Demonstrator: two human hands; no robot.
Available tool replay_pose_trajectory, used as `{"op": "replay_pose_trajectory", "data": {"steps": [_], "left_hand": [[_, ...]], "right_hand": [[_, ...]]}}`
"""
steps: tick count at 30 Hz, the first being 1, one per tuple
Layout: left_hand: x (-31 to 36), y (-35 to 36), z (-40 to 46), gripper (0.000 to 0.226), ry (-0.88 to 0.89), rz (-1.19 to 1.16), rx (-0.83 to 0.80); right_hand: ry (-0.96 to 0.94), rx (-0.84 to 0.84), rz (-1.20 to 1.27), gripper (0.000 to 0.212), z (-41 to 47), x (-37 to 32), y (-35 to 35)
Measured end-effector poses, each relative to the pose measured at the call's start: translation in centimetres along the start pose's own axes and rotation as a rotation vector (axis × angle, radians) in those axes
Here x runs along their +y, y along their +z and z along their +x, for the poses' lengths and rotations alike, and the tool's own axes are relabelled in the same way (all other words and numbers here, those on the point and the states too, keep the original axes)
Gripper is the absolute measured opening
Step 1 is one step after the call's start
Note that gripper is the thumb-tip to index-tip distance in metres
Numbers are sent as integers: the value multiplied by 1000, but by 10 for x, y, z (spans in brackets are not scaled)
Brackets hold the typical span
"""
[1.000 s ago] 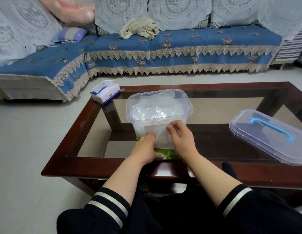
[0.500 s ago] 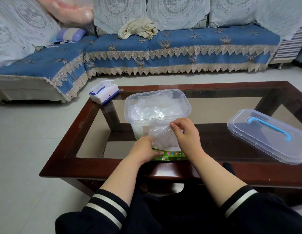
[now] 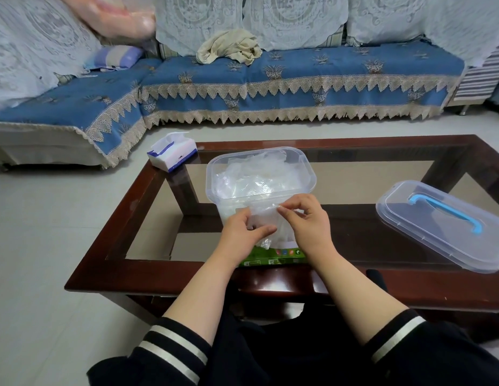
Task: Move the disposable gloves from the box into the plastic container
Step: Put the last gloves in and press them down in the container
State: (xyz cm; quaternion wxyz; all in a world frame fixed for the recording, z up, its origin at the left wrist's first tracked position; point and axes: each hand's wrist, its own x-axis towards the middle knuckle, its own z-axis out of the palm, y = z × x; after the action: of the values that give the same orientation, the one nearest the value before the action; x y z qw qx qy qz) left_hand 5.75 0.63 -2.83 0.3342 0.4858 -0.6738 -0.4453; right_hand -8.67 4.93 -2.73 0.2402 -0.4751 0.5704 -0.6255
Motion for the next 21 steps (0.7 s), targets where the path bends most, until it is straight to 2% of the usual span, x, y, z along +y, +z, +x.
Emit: {"op": "replay_pose_trajectory", "data": {"steps": [3,6,9,12,16,18,21], "left_hand": [[4,0,-1,27,24,-16,-3],[4,-2,0,40,0,-62,3],[10,-2,-4,36,3,-120,20],[10,-4,-3,45,-30,-112,54],[-3,-7,1,40,-87,219,170],[-1,-7,-2,29,24,373,288],[11,-9,-6,24,448,349,647]], "right_hand": [[20,35,-38,20,1,0,-2],[17,42,-127,14,2,2,-3],[6,76,-143,19,2,1,-3],[6,162,-55,24,1,-5,-4],[-39,317,64,22,0,-11,-10],[-81,353,80,23,0,-14,-11],[-139,316,61,24,5,-19,-11]]}}
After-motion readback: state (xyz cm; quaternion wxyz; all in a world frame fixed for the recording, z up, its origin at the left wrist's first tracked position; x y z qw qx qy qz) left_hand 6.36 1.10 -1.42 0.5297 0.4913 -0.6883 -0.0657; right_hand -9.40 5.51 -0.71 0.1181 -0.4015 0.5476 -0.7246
